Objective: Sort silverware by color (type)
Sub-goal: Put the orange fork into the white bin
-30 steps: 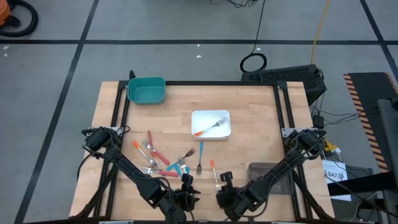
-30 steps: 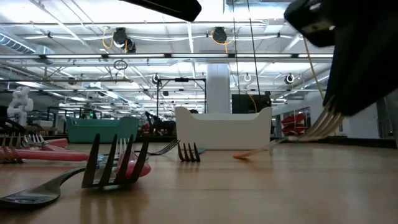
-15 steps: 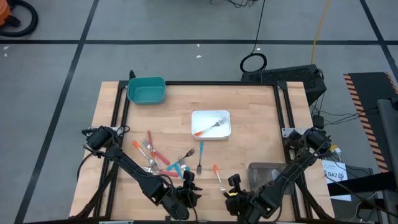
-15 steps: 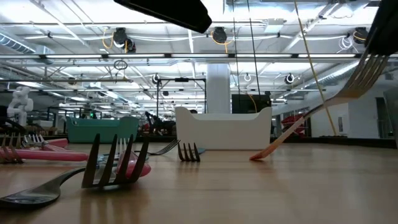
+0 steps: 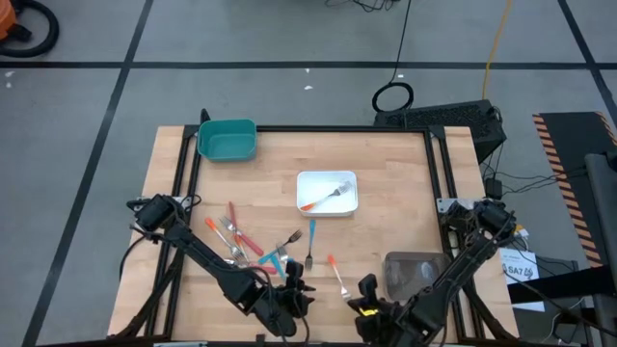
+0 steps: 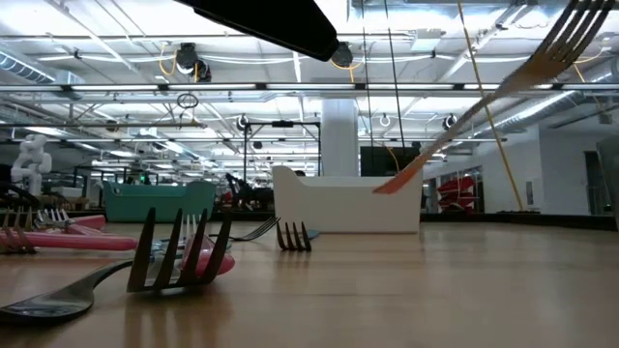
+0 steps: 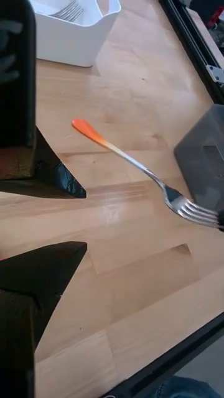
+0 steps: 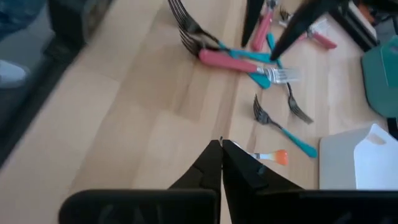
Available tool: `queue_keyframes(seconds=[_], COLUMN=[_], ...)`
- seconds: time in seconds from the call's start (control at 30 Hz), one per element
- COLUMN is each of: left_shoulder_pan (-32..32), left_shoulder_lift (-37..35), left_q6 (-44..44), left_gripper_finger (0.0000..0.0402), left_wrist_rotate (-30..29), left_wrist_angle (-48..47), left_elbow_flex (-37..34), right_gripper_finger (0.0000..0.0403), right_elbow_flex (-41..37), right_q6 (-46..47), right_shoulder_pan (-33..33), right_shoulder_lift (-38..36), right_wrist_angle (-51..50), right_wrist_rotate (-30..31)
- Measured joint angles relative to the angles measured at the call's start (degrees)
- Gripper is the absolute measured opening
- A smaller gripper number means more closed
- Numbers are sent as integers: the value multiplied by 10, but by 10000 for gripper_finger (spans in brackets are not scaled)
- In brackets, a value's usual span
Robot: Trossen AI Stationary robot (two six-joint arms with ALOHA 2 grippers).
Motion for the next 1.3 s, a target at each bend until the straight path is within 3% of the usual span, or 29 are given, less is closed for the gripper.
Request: queue_keyframes(seconds=[0.4, 0.63, 0.77, 0.97, 1.3], left_shoulder_pan=[0, -1, 0, 0, -9], left_shoulder_lift=[0, 0, 0, 0, 0], left_q6=[-35, -45, -48, 5, 141], left_gripper_finger=[141, 216, 270, 323, 319], left_wrist_rotate=[0, -3, -62, -109, -123], left_wrist_angle=[-6, -30, -46, -13, 71], left_elbow_flex=[0, 0, 0, 0, 0], right_gripper_finger=[1, 1, 1, 0, 0], right_elbow_flex=[72, 88, 90, 90, 89], right_q6=[-21, -30, -40, -42, -91], right_shoulder_pan=[44, 71, 82, 87, 86], right_shoulder_lift=[0, 0, -2, -7, -7], right_wrist_angle=[-29, -33, -33, -25, 36], right_wrist_rotate=[16, 43, 59, 62, 76])
